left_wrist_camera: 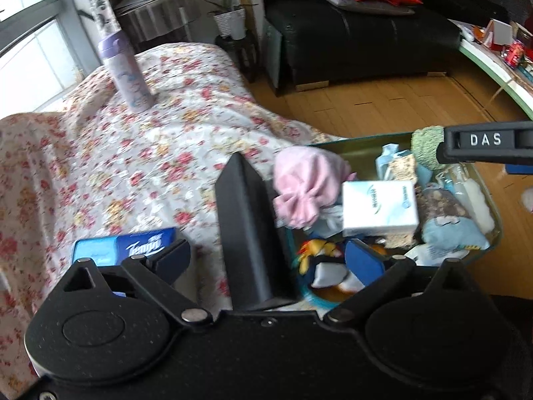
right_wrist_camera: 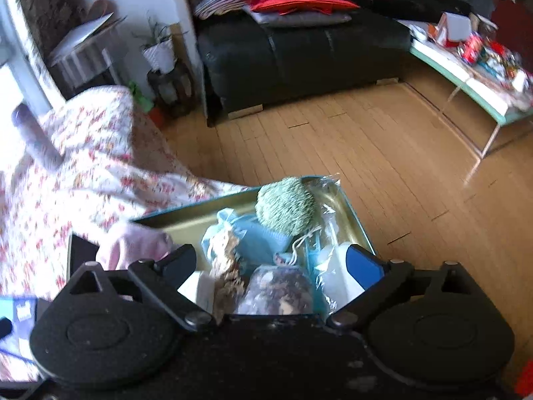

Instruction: Organize soft objects

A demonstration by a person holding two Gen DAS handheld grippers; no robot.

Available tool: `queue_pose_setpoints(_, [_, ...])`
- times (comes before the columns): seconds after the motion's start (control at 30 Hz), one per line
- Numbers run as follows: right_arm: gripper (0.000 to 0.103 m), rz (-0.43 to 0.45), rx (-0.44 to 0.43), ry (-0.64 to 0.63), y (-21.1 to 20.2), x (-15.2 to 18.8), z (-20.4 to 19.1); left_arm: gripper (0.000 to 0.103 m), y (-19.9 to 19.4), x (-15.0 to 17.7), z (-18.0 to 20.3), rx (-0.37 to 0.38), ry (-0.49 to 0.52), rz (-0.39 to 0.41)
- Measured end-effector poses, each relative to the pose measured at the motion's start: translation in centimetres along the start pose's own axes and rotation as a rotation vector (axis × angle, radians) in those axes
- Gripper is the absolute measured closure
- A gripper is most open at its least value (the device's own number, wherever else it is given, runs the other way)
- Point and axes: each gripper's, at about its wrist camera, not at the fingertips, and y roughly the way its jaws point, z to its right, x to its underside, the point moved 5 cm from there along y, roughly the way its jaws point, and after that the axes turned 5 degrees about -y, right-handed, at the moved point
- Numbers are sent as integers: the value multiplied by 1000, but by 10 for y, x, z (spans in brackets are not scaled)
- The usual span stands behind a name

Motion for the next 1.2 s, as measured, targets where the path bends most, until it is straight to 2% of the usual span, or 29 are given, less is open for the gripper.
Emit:
queue_pose_setpoints(0.07, [0,15,-5,-42,-5,3,-11,6,-2,6,-8,-9,-9,-9])
queue_pose_setpoints(0.23, [0,-9,-10,-106,-14,17,-30,6,-3,17,-22,-30,-29,-35])
queue_pose_setpoints(0.5, [0,15,-63,-143,-39,53,-52,6,-8,32,-33,-32,-56,-55])
queue_pose_setpoints(0.67, [0,24,1,-163,-49,74,-59,6,-10,39,-35,-27,-73,-62])
queue_pose_setpoints(0.77, [0,39,4,-161,-55,77,-58,6,-11,43,-36,-34,-79,-65])
queue_pose_setpoints(0.93, [0,9,-24,-151,-52,77,-56,6,-12,48,-39,-53,-90,-71])
queue_pose_setpoints(1.2, [0,-14,-12,-205,-49,81,-64,6,-7,54,-39,-31,-109,-105])
